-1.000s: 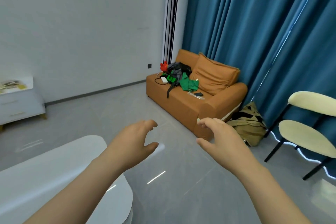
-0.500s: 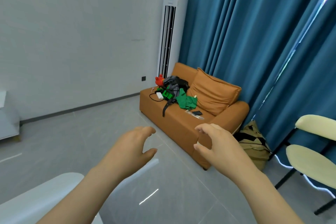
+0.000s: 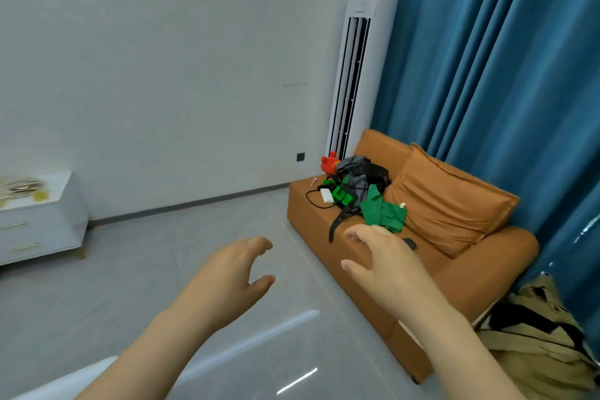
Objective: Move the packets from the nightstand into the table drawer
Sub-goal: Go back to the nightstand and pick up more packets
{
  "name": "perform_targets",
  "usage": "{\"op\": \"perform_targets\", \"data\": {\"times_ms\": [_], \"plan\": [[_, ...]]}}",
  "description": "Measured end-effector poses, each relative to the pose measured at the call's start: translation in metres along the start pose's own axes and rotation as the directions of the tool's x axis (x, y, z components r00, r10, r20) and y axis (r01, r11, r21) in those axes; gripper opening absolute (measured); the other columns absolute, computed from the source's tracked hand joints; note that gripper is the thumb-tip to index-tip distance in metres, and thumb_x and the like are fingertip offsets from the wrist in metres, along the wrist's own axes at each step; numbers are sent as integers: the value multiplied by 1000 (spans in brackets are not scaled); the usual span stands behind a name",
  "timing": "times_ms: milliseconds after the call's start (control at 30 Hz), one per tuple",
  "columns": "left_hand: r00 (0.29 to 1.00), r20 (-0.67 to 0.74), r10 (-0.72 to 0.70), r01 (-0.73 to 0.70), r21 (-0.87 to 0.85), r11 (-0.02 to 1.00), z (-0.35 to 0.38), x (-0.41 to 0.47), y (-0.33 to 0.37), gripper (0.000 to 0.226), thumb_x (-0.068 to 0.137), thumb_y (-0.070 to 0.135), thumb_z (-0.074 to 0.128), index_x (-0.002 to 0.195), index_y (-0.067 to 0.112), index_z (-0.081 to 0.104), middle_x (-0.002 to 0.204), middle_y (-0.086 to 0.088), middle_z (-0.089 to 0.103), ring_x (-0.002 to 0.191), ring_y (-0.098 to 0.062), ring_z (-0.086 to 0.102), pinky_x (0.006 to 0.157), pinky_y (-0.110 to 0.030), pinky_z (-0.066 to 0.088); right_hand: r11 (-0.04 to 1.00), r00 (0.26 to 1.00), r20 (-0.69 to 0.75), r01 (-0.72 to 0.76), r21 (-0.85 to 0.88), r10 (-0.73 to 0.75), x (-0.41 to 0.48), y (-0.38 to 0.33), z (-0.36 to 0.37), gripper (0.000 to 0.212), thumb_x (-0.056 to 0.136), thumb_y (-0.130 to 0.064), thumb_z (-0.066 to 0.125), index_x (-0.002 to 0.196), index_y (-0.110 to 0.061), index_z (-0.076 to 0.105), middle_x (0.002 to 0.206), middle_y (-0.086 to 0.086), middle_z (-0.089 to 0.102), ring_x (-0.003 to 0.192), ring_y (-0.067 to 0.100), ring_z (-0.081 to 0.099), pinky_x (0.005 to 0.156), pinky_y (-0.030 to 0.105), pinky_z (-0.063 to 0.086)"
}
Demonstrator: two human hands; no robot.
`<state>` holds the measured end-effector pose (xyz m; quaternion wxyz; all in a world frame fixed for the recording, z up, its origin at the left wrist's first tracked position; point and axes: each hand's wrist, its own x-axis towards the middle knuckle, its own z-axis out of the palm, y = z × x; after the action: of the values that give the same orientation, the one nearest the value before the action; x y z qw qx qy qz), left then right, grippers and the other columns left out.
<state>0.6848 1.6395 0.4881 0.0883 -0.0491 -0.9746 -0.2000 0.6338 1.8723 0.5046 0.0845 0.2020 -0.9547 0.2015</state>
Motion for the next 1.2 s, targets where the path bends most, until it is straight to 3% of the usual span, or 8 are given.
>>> {"op": "perform_targets", "data": {"times_ms": [133,400,933,1200], "plan": [[995,-13,-101,101,40,994,6,49,-10,47,91,44,54,134,31,40,131,14,50,119,-4,48,97,-19,39,994,994,36,98,43,-100,74,20,8,41,87,-32,62,127,-28,50,120,-10,53,114,10,51,88,24,43],[958,-62,-279,283,78,956,5,128,-61,46,90,44,54,132,33,40,129,15,50,118,-4,49,96,-20,41,959,954,112,266,99,-277,207,29,48,43,87,-32,60,129,-27,49,125,-9,52,117,10,50,92,24,42],[891,-189,-414,434,79,898,-28,334,-227,49,91,44,54,136,32,39,133,16,48,120,-2,47,97,-16,38,882,872,158,435,181,-463,498,-34,136,42,89,-31,59,129,-26,49,125,-5,54,117,12,50,95,25,42],[807,-241,-540,570,78,818,-29,422,-300,48,89,44,56,134,32,42,131,16,50,118,-2,49,94,-16,38,813,787,217,532,235,-578,635,-51,191,43,89,-32,59,131,-25,48,130,-6,54,120,11,49,98,24,39]]}}
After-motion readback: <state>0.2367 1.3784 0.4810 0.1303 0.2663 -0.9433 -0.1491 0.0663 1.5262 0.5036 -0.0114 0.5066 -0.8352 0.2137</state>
